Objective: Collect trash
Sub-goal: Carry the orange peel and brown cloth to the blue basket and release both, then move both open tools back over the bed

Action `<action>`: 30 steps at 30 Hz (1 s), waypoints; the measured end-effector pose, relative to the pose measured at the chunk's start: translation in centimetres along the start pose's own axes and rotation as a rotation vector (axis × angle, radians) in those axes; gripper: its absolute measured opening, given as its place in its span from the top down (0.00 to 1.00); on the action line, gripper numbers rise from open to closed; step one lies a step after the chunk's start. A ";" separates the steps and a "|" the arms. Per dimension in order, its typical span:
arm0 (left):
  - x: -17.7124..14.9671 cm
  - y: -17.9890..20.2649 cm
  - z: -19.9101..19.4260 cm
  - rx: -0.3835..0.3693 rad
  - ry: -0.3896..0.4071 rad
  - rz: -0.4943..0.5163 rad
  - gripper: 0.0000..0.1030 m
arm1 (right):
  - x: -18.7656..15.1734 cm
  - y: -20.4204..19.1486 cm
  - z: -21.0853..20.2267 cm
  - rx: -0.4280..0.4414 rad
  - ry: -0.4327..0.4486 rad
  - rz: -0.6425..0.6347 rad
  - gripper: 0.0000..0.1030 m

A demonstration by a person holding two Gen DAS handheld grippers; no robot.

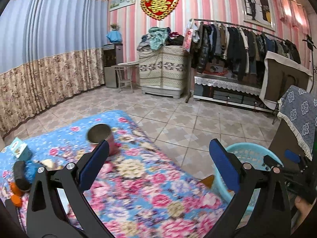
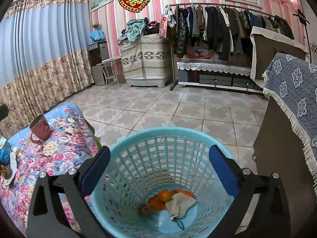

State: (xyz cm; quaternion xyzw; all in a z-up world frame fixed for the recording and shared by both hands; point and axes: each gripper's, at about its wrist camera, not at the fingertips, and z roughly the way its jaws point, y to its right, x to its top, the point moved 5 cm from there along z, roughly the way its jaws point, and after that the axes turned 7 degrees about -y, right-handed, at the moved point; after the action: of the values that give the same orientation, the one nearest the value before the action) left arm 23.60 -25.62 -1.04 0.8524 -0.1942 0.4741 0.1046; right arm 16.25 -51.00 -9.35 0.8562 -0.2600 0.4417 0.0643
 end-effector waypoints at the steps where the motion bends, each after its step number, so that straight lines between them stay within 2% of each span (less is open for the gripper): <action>1: -0.2 -0.7 -0.4 0.009 -0.001 -0.004 0.05 | -0.1 -0.3 -0.1 0.005 0.000 0.001 0.05; 7: -2.0 -6.6 -2.6 0.081 -0.017 -0.060 0.05 | -0.2 -3.3 -1.4 0.037 0.010 -0.025 0.05; 14: -5.6 -14.8 -5.1 0.188 -0.048 -0.160 0.05 | -0.7 -8.6 -2.8 0.098 0.023 -0.094 0.05; 24: -10.7 -24.2 -9.0 0.369 -0.082 -0.241 0.05 | -4.3 -18.6 -1.8 0.225 -0.043 -0.201 0.05; 30: -14.8 -29.9 -10.9 0.463 -0.122 -0.333 0.05 | -7.1 -25.1 -0.8 0.313 -0.106 -0.289 0.05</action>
State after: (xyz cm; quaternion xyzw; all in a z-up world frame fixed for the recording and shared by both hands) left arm 21.05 8.75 -7.62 0.9007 0.0560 0.4298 -0.0281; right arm 24.94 -26.44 -11.50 0.9062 -0.0657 0.4172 -0.0203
